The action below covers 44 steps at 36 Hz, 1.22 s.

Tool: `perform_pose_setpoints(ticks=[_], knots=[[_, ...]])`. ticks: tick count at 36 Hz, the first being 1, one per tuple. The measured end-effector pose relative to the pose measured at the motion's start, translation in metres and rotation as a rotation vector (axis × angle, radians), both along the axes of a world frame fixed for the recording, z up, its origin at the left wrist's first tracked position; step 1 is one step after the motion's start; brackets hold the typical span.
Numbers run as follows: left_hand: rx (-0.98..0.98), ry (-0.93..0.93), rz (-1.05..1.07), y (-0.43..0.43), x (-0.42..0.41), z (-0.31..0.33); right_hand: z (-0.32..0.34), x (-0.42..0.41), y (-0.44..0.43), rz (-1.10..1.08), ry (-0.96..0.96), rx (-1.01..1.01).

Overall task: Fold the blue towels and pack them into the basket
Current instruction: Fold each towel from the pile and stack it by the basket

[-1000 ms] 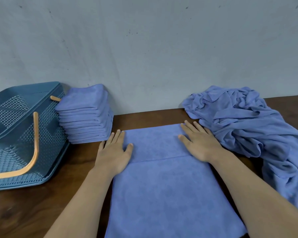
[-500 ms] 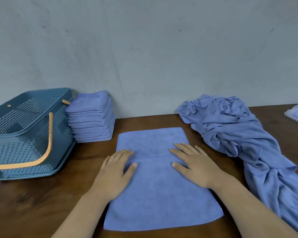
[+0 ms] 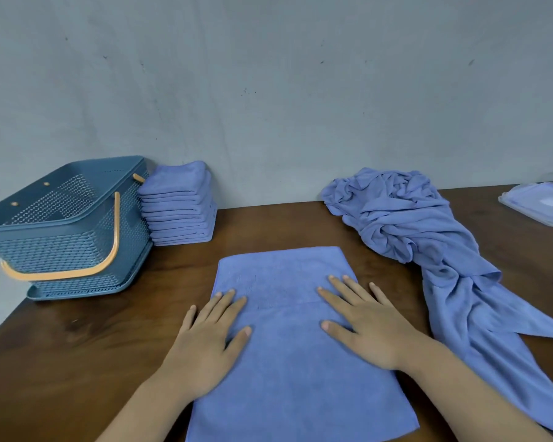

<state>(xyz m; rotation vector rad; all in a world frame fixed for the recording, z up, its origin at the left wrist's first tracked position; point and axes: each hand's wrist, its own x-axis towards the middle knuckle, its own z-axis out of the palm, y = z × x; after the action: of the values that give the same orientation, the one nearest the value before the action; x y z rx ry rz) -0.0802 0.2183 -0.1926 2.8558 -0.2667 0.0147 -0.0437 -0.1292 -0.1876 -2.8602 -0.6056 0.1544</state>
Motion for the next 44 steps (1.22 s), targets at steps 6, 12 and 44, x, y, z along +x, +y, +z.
perform_pose_setpoints(ticks=[6, 12, 44], knots=[[-0.113, -0.052, 0.003, 0.004, -0.004, 0.011, 0.009, -0.010, 0.003, -0.022, -0.009, 0.101], [-0.092, -0.073, -0.141, 0.004, 0.056, 0.023, 0.029, 0.042, 0.011, 0.095, -0.005, 0.042], [-0.424, -0.130, -0.127, 0.042, 0.085, 0.031, 0.033, 0.068, -0.020, 0.023, -0.077, 0.519]])
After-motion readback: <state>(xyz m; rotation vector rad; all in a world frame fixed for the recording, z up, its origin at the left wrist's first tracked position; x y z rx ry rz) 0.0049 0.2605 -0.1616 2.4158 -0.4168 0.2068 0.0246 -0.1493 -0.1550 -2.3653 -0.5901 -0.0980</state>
